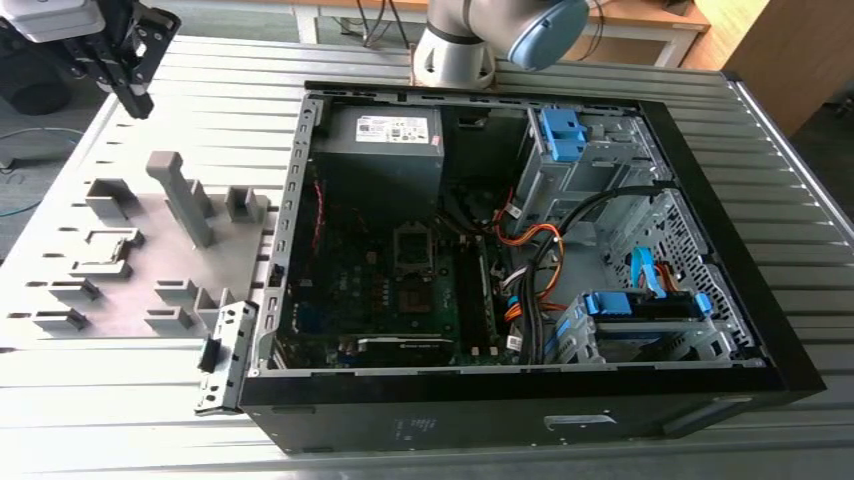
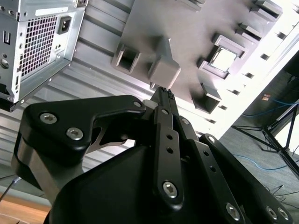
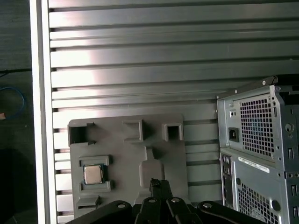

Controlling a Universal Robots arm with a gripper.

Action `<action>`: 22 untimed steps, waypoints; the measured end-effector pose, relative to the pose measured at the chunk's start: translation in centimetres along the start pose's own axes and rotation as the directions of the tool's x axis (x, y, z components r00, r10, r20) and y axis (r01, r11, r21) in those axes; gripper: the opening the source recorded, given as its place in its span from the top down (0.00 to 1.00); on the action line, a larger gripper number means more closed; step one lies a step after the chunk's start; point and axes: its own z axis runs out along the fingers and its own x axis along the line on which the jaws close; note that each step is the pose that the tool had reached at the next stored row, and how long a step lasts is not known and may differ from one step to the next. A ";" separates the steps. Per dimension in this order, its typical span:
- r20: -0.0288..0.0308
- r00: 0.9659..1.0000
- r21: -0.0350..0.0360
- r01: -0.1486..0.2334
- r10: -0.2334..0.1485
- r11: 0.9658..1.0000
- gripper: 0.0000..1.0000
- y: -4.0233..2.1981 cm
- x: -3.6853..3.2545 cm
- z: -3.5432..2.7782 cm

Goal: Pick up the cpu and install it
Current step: 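Reach for the cpu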

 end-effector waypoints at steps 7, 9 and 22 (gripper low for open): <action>0.000 1.000 0.000 0.000 0.000 1.000 0.89 -0.08 0.84 0.26; 0.000 1.000 0.000 0.000 0.000 1.000 0.89 -0.10 1.10 0.36; 0.000 1.000 0.000 0.000 0.000 1.000 0.89 -0.28 3.09 1.06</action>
